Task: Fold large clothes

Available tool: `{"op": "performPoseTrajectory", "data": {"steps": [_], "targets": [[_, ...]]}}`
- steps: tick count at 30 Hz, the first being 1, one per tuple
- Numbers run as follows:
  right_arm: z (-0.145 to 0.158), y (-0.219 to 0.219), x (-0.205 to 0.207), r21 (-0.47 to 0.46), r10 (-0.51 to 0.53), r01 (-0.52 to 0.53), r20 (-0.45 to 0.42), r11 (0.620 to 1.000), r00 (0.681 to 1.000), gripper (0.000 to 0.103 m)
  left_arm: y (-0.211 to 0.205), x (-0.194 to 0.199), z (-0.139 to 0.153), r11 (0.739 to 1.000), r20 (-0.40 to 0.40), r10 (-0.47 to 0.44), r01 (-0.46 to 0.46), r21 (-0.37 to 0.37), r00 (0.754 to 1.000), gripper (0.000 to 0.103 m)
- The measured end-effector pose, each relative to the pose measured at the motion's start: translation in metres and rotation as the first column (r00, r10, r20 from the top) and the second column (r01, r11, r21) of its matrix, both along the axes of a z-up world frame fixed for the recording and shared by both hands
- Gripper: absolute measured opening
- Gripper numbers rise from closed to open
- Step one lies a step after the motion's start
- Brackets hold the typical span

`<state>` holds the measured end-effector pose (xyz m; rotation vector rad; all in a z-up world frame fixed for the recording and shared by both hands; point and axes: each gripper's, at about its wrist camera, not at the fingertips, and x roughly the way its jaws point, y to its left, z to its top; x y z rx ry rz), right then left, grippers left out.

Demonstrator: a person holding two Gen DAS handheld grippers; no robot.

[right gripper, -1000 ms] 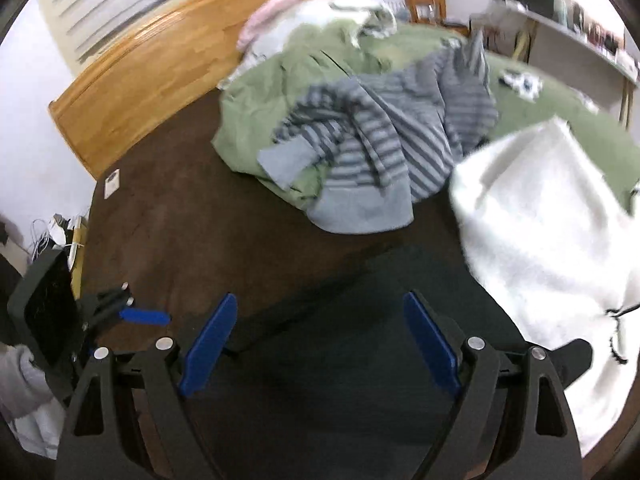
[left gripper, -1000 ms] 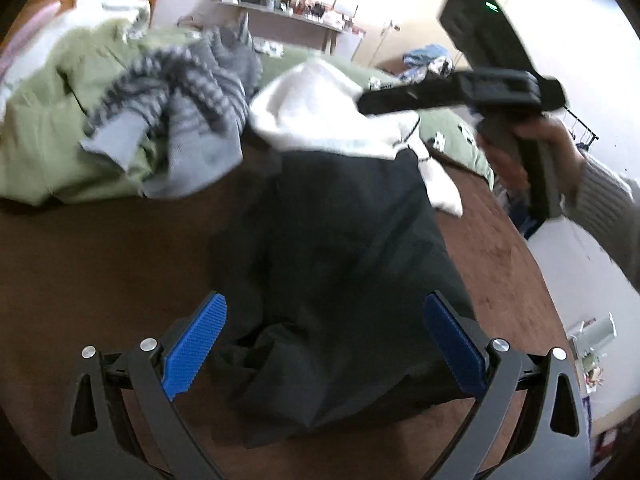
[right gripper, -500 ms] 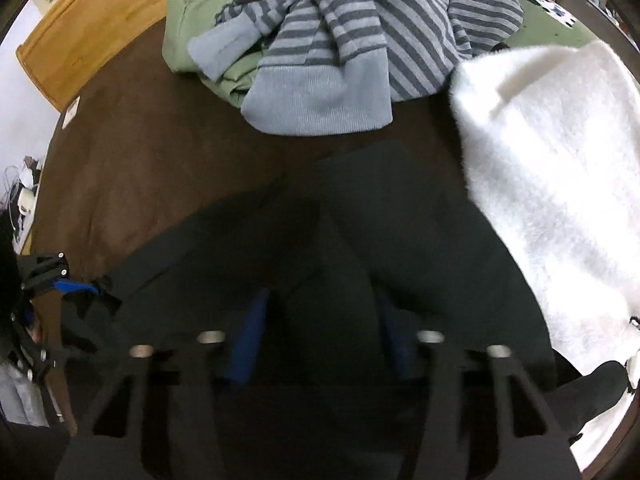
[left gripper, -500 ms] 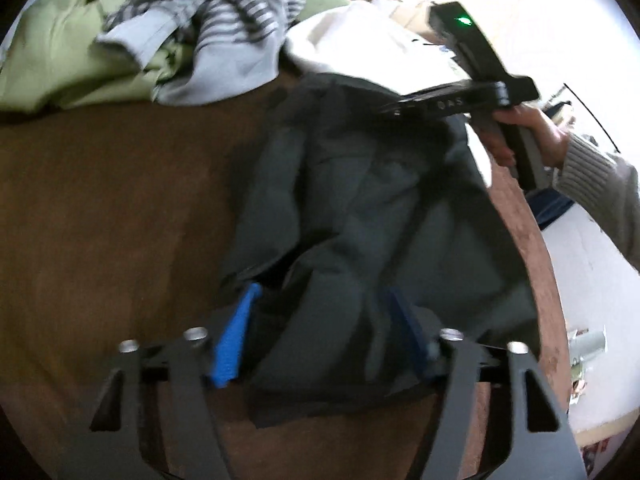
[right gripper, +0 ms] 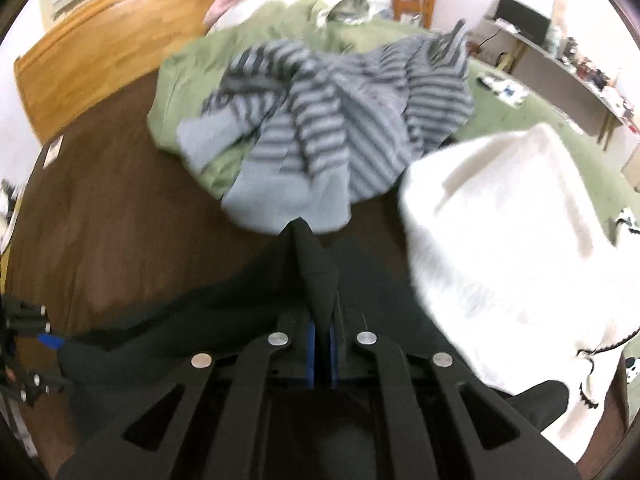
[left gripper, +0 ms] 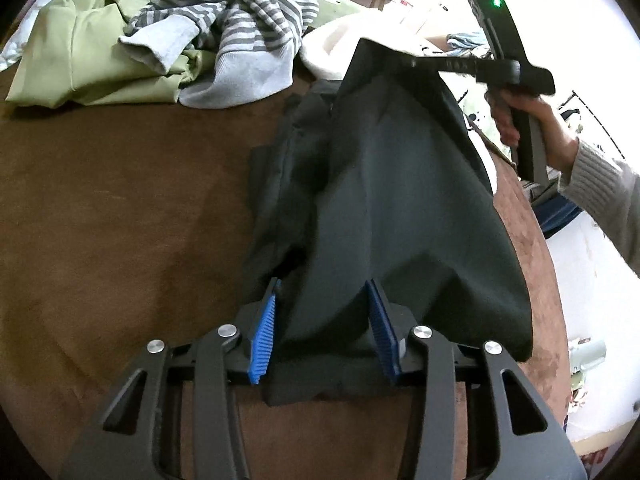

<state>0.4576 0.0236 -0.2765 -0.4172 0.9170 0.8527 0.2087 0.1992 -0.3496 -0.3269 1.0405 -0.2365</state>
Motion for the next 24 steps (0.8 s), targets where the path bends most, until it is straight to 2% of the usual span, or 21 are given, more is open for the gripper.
{"op": "performPoseTrajectory", "data": {"steps": [3,7,8,9,11,20,23,24], "targets": [[-0.017,0.012,0.009,-0.029,0.004,-0.005,-0.022,1.000,1.000,0.005,0.002,0.000,-0.007,1.000,-0.018,0.001,-0.001,0.020,1.000,0.046],[-0.060,0.024,0.016,-0.068,-0.026,0.019,-0.107,0.998,0.994,0.007,0.008,0.000,-0.026,1.000,-0.061,0.010,-0.008,0.028,0.998,0.047],[-0.073,0.026,0.018,-0.087,-0.038,0.028,-0.122,0.996,0.992,0.010,0.010,0.001,-0.030,1.000,-0.067,0.012,-0.010,0.022,0.998,0.047],[-0.084,0.027,0.019,-0.105,-0.045,0.032,-0.125,0.994,0.991,0.019,0.011,0.001,-0.032,1.000,-0.070,0.011,-0.009,0.019,0.997,0.047],[-0.103,0.026,0.019,-0.124,-0.060,0.043,-0.133,0.991,0.989,0.021,0.012,0.002,-0.037,1.000,-0.071,0.003,-0.002,0.018,0.997,0.047],[-0.108,0.024,0.020,-0.130,-0.067,0.050,-0.131,0.990,0.989,0.024,0.018,-0.003,-0.050,1.000,-0.060,0.004,-0.004,-0.011,0.998,0.050],[-0.105,0.027,0.018,-0.141,-0.070,0.054,-0.112,0.989,0.991,0.029,0.015,-0.004,-0.047,1.000,-0.060,0.000,0.000,0.008,0.998,0.050],[-0.104,0.028,0.016,-0.143,-0.074,0.059,-0.107,0.988,0.992,0.033,0.015,-0.004,-0.046,1.000,-0.061,-0.001,0.002,0.014,0.998,0.050]]}}
